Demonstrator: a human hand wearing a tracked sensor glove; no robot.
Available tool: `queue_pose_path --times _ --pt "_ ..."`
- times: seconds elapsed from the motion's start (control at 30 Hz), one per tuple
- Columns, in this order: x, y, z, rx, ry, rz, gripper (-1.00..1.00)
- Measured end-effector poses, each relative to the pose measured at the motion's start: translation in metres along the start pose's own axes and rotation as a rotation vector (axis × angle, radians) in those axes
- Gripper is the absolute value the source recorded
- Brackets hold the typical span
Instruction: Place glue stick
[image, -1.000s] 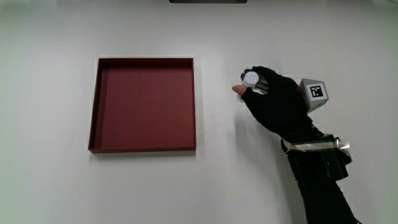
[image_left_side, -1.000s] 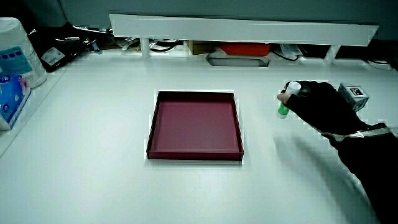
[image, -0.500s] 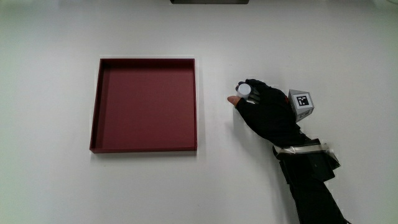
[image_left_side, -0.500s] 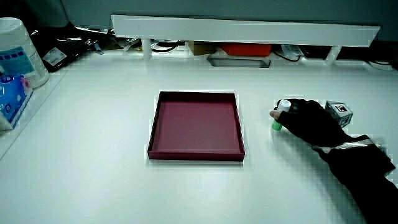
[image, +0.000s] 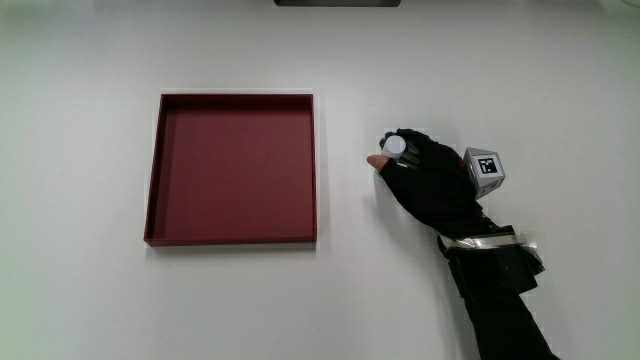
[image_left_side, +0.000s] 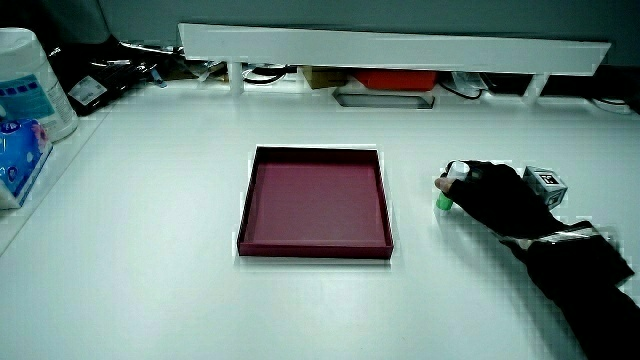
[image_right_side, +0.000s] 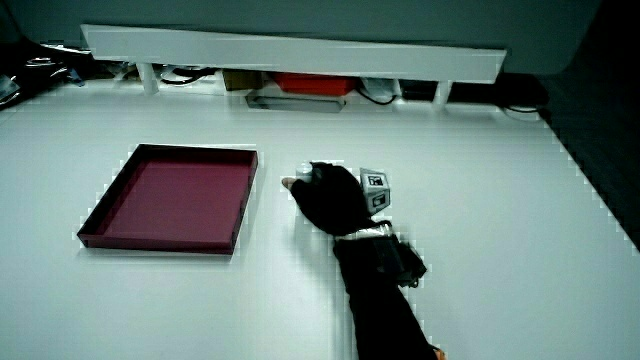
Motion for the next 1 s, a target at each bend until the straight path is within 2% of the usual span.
queue_pose_path --times 0.07,0.17,0.37,0.5,0.57,0.73,0.77,0.8,0.83,0.93,1.0 --pt "-0.003 -0.001 -0.001 -0.002 0.010 0.013 -0.32" --pt "0.000 -0.002 0.000 0.006 0.000 0.001 -0.42" --pt "-0.004 -0.006 0.001 0.010 0.022 0.007 -0.61" --pt "-0.009 -0.014 0.006 0.013 0.003 -0.005 -0.74" --pt "-0.015 -0.022 0.009 0.026 -0.029 -0.031 -0.81" --pt "-0.029 -0.047 0.020 0.030 -0.100 -0.004 -0.97" --pt "-0.032 -0.053 0.021 0.035 -0.091 -0.053 -1.00" --pt "-0.040 -0.059 0.021 0.031 -0.082 -0.051 -1.00" --pt "-0.044 -0.066 0.023 0.033 -0.098 -0.075 -1.00" --pt "-0.035 -0.079 0.037 0.004 -0.215 -0.024 -1.00" --pt "-0.038 -0.089 0.038 -0.021 -0.271 -0.004 -1.00"
